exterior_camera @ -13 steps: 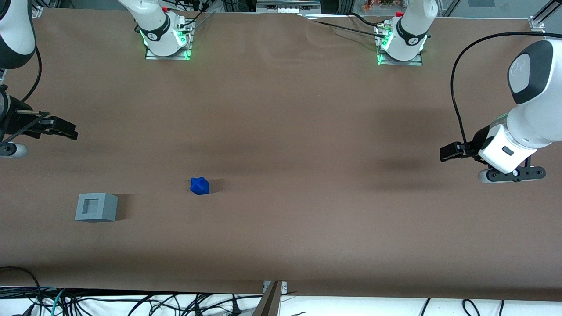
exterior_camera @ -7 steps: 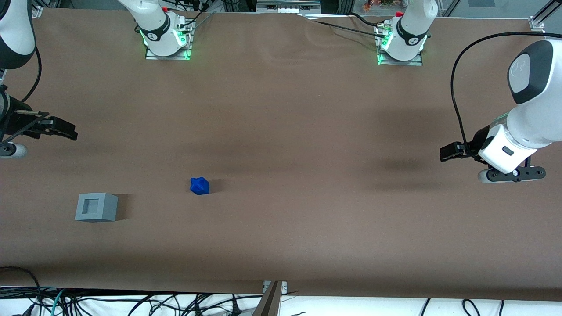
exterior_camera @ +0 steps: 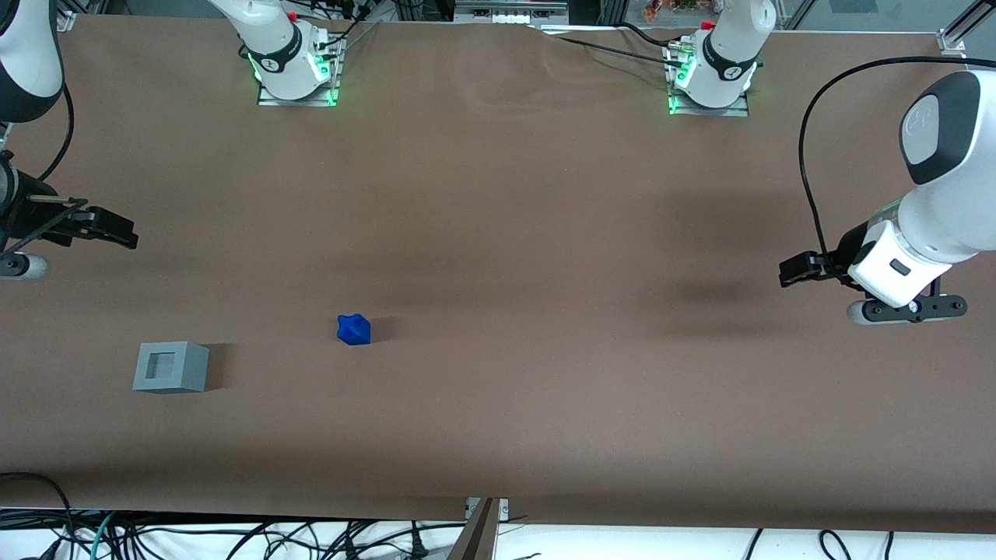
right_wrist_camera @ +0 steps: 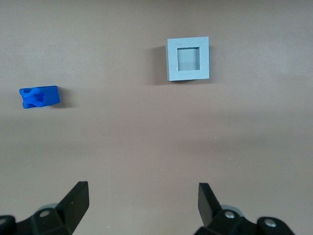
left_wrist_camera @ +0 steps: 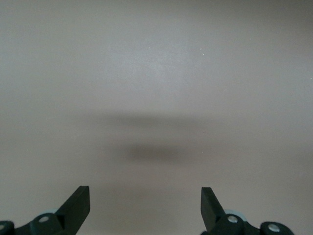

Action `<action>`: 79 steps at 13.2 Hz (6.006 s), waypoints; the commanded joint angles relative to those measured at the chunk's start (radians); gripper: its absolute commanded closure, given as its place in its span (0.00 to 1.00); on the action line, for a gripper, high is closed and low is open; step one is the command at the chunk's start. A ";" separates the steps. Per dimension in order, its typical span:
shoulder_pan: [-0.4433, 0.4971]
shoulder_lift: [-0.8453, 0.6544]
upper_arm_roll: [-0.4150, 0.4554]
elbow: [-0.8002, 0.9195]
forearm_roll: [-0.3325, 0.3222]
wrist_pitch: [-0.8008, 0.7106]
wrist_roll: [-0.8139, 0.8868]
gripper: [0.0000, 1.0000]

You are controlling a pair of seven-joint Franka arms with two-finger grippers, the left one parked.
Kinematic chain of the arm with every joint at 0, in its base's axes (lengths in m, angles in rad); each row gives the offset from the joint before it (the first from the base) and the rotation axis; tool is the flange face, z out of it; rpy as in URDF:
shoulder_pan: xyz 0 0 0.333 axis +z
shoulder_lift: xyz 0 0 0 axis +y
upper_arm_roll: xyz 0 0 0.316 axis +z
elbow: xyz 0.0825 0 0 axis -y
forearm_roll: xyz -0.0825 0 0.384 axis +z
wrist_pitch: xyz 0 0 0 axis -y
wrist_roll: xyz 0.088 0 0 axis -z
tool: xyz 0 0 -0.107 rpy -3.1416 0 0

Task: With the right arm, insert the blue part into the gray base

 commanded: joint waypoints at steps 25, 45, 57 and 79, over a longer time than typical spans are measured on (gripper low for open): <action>0.004 0.048 0.010 0.019 0.010 -0.004 -0.004 0.01; 0.343 0.491 0.009 0.010 0.090 0.568 0.292 0.01; 0.364 0.516 0.007 -0.021 0.088 0.548 0.284 0.70; 0.009 0.453 -0.160 0.123 0.183 0.421 -0.257 0.73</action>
